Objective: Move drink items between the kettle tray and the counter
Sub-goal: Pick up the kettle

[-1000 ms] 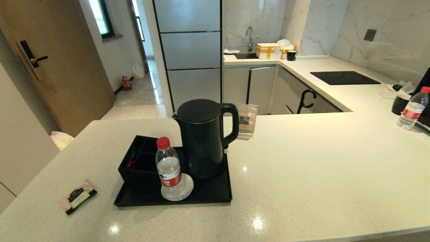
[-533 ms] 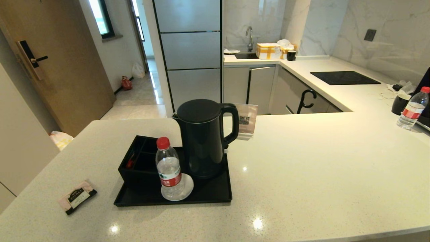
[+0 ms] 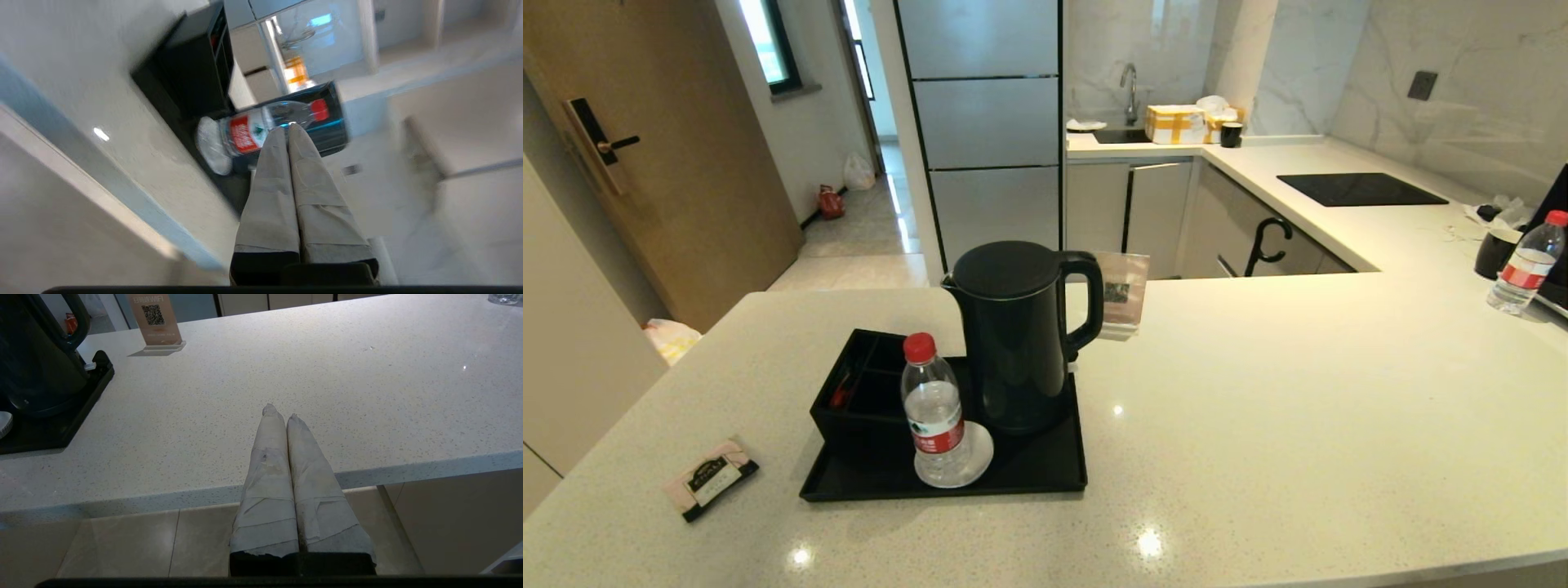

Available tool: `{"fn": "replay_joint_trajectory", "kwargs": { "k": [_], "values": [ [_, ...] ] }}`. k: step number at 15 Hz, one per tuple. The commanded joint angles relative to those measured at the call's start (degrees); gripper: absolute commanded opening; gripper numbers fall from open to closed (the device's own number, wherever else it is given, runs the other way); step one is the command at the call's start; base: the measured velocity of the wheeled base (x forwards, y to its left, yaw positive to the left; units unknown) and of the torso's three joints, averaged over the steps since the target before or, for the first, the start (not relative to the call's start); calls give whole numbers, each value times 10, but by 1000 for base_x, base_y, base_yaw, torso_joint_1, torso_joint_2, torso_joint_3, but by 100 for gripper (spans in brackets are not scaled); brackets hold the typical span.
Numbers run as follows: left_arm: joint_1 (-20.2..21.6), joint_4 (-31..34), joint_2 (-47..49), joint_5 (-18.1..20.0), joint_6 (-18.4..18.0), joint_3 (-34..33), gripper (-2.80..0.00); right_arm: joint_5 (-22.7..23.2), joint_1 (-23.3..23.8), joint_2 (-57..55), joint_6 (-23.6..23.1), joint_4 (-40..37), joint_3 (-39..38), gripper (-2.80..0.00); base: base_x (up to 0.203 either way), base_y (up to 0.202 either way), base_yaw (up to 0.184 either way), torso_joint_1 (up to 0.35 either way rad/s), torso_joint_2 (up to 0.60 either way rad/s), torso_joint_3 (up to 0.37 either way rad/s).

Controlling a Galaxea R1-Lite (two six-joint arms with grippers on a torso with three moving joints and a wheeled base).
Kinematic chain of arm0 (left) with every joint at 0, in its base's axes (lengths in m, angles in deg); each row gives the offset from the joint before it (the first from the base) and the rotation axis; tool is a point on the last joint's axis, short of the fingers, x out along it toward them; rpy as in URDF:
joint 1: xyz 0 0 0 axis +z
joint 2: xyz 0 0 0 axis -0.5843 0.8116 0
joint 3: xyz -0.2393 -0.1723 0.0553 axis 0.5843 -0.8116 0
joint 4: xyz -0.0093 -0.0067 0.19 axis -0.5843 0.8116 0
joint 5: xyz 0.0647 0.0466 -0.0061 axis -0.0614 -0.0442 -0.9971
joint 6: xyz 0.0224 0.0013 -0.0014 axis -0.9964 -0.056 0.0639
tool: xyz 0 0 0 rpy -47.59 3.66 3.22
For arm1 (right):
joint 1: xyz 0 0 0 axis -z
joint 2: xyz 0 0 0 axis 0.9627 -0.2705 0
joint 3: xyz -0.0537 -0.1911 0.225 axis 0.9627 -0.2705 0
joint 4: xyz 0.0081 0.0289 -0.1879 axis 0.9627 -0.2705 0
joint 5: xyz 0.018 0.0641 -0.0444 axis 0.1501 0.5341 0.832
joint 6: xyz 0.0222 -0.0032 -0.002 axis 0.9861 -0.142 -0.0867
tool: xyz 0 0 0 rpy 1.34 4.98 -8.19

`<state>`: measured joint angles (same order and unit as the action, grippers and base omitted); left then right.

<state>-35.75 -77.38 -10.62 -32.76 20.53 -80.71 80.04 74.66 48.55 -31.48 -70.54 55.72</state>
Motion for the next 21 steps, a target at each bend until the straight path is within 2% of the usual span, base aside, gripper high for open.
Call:
{"fn": "replay_joint_trajectory", "kwargs": {
  "k": [1,2,3,5,6,8,10,12,14,15,21],
  "values": [
    [0,-5,0,0,-114,1,-280,0,0,0,0,0,0,-280,0,0,0,0,0,0],
    [0,-2,0,2,-158,1,-280,0,0,0,0,0,0,-280,0,0,0,0,0,0],
    [0,1,0,3,-250,0,-280,0,0,0,0,0,0,-280,0,0,0,0,0,0],
    [0,2,0,7,-502,0,-280,0,0,-1,0,0,0,-280,0,0,0,0,0,0],
    [0,1,0,7,-582,0,-280,0,0,0,0,0,0,-280,0,0,0,0,0,0],
    [0,0,1,1,-649,1,-280,0,0,0,0,0,0,-280,0,0,0,0,0,0],
    [0,-1,0,3,-741,0,-280,0,0,0,0,0,0,-280,0,0,0,0,0,0],
    [0,2,0,7,-744,1,-280,0,0,-1,0,0,0,-280,0,0,0,0,0,0],
    [0,62,0,19,-687,13,-280,0,0,0,0,0,0,-280,0,0,0,0,0,0],
    [0,64,0,20,-677,16,-280,0,0,0,0,0,0,-280,0,0,0,0,0,0],
    [0,63,0,20,-674,15,-280,0,0,-1,0,0,0,-280,0,0,0,0,0,0]
  ]
}}
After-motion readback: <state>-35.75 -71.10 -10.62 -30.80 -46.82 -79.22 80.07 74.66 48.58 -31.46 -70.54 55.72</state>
